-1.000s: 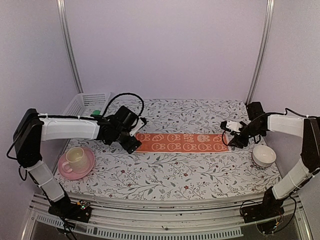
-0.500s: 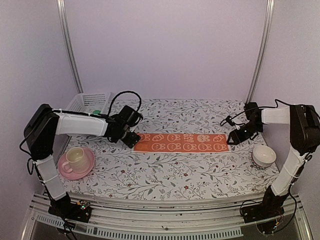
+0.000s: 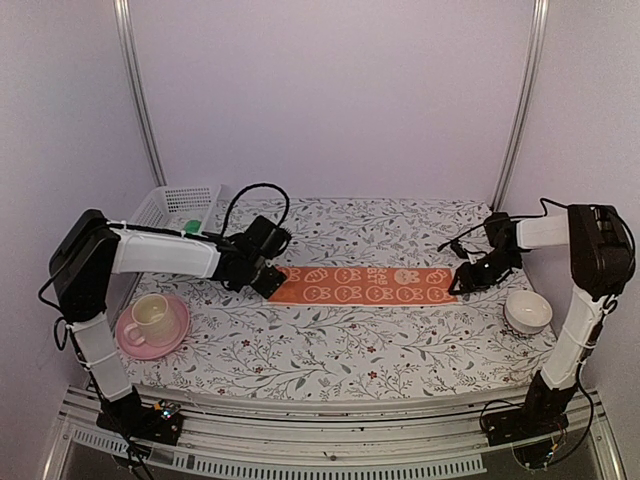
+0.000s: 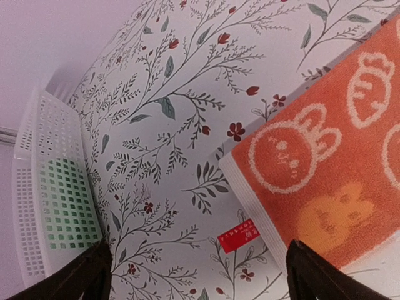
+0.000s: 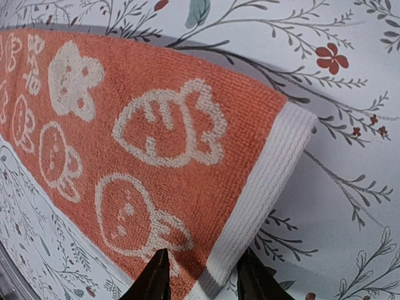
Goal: Roll the towels
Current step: Adjust the towel at the center of the board.
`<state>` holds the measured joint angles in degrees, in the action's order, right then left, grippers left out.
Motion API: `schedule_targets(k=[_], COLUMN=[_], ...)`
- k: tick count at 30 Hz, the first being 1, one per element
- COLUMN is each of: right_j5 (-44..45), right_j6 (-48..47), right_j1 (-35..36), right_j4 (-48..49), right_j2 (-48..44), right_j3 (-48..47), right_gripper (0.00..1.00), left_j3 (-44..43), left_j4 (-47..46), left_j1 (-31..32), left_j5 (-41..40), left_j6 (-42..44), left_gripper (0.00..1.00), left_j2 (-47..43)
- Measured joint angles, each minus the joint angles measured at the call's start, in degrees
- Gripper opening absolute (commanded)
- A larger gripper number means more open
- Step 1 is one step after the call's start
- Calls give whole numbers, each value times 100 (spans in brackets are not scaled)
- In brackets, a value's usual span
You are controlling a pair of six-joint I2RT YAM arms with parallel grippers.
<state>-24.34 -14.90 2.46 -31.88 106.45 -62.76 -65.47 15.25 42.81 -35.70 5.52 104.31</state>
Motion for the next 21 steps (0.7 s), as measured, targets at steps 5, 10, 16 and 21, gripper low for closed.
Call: schedule_targets(k=[5,10,16,21], right_j5=[-151,-179,-153,-68], right_j6=[160,264,356,304], right_j1=[-13,-55,-415,-1134], right_j4=[42,63,37,-138], right_j2=[212,293,229,153], right_j3=[-142,-173,-175,-417], right_gripper=[4,2,2,2], left_j3=[0,2,70,166], left_j4=[11,57,127,212], left_j1=[107,195,341,540], left_j5=[-232,-391,-476,-498], left_j6=[-4,-72,-247,-385], left_gripper=[97,97,97,97], left_j2=[0,-4,-57,-68])
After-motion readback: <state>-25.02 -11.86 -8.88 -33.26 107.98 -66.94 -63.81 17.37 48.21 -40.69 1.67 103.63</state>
